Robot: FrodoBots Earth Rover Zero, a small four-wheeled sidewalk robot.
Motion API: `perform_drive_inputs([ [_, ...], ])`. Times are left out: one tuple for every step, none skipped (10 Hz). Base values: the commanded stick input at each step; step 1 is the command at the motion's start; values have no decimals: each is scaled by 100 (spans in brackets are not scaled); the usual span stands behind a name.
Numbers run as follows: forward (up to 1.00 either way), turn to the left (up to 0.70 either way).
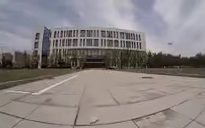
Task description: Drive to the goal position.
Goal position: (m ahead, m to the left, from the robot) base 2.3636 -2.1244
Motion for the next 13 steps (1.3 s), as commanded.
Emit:
perform_drive_inputs([
  [70,0],
  [70,0],
  [70,0],
  [70,0],
  [70,0],
  [70,0],
  [70,0],
  [70,0],
  [70,0],
  [70,0],
  [70,0],
  [70,0],
  [70,0],
])
